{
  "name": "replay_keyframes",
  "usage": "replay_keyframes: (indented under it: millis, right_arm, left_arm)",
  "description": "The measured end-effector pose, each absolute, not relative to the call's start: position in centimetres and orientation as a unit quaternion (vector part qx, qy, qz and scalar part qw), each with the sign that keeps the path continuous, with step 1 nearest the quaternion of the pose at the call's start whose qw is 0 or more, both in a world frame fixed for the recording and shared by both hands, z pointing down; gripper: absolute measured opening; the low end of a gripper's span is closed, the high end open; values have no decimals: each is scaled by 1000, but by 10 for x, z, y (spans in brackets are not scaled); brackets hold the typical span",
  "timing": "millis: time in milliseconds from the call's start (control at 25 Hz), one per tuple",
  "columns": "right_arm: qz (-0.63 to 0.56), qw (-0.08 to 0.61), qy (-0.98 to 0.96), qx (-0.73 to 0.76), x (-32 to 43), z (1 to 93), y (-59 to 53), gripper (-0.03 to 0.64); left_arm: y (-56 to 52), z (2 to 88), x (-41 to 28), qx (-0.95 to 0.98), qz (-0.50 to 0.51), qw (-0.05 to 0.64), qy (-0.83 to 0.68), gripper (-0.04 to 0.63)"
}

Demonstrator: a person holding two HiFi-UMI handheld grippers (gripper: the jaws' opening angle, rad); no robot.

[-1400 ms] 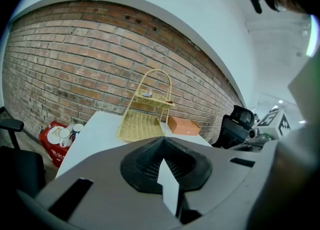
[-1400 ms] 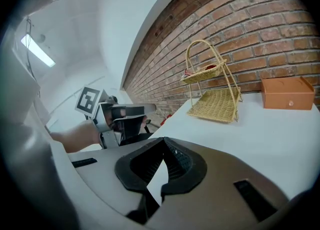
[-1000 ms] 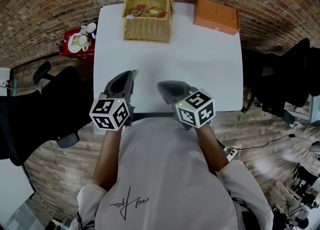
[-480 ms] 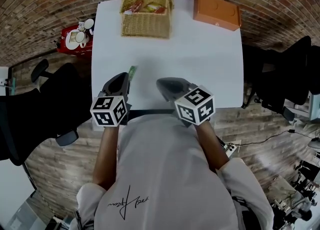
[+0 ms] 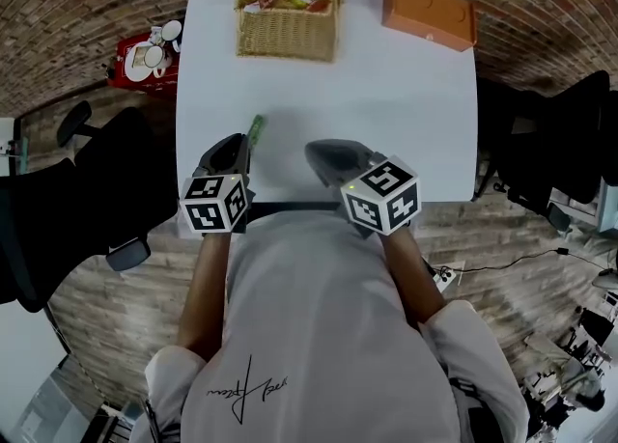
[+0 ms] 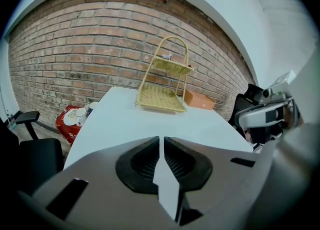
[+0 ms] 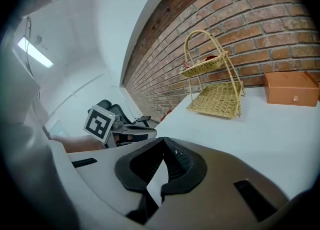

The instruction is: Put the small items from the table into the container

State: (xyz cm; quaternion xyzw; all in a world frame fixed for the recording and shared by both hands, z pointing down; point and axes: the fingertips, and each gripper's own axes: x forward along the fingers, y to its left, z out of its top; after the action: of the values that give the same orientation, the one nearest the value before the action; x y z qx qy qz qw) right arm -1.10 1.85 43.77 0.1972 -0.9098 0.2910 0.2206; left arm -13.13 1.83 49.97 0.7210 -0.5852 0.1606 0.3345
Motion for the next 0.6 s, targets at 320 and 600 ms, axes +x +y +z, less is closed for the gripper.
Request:
replay_keyframes:
  millis: [320,600]
  right_arm:
    - [297,225,-905,205,-8,441,12,22]
    - [303,229,-901,211,-3,445,4,21]
  left_arm:
    - [23,531,-136,706,195,357,-579,12]
    - [21,551,-130,705,219,379,-558,93]
